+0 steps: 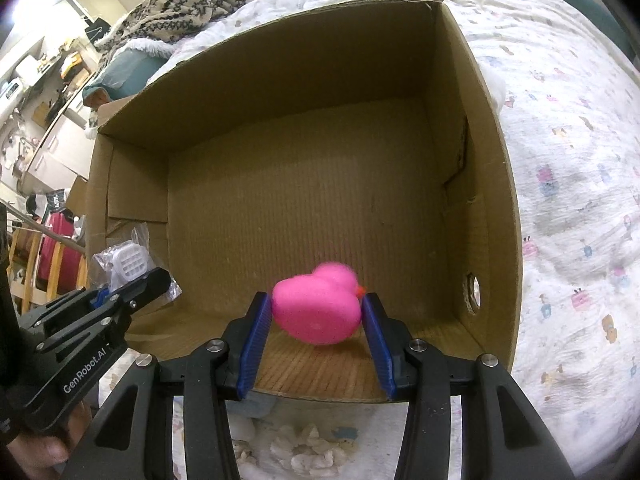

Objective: Organize soft objects
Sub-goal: 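Open both grippers to drop the duck and the bag into the box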

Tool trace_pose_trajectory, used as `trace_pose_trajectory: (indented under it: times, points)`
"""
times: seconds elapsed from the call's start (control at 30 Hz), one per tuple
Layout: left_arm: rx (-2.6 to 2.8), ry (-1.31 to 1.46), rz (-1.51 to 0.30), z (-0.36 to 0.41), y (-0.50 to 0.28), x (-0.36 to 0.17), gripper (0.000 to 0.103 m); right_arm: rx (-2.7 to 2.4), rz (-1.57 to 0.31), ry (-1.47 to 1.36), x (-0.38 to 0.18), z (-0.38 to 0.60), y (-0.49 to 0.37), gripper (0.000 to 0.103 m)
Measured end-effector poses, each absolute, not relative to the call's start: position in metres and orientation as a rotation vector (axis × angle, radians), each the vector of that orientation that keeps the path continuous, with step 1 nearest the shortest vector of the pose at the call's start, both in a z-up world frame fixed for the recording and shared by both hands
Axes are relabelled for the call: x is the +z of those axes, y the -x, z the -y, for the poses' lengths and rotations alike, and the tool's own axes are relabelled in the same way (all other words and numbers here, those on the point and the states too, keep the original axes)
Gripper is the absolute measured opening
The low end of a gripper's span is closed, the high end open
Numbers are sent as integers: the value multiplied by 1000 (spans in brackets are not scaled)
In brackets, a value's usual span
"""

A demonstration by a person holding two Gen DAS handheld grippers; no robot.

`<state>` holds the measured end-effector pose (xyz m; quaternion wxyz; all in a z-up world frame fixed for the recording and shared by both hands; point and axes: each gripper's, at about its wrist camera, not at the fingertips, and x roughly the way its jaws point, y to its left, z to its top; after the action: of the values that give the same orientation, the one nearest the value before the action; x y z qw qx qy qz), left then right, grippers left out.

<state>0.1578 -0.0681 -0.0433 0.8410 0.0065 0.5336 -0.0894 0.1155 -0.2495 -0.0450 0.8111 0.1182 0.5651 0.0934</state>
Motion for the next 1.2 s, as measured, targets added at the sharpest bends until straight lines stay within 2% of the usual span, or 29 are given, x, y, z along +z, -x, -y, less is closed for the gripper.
trace_pose_trajectory:
  times: [0.17, 0.37, 0.43, 0.47, 0.5, 0.57, 0.6, 0.73, 0.8, 0.87, 1.2]
  points:
    - [-191, -18, -1134, 69, -157, -44, 10, 206, -1207, -263, -45, 250, -116, 49]
    - [-194, -21, -1120, 69, -155, -41, 21, 232, -1161, -304, -35, 254, -113, 49]
    - [-195, -22, -1115, 67, -153, -38, 26, 231, -1141, -319, -31, 257, -113, 56]
    - [-200, -17, -1111, 66, -152, -37, 35, 225, -1129, -327, -29, 259, -112, 63]
    - [-202, -13, -1107, 65, -152, -36, 48, 222, -1114, -336, -26, 260, -112, 64]
    - [-206, 2, -1088, 63, -150, -32, 64, 226, -1096, -349, -21, 262, -111, 66]
    - [-206, 3, -1075, 62, -148, -29, 68, 229, -1085, -360, -19, 264, -111, 70]
    - [-200, -12, -1061, 60, -145, -26, 68, 216, -1058, -389, -15, 269, -109, 81]
    - [-183, -16, -1046, 57, -143, -24, 68, 207, -1056, -405, -13, 271, -109, 96]
    - [-163, -16, -1036, 54, -142, -21, 68, 192, -1034, -411, -11, 273, -107, 103]
    - [-117, 39, -1033, 37, -136, -10, 68, 183, -990, -385, 1, 276, -95, 103]
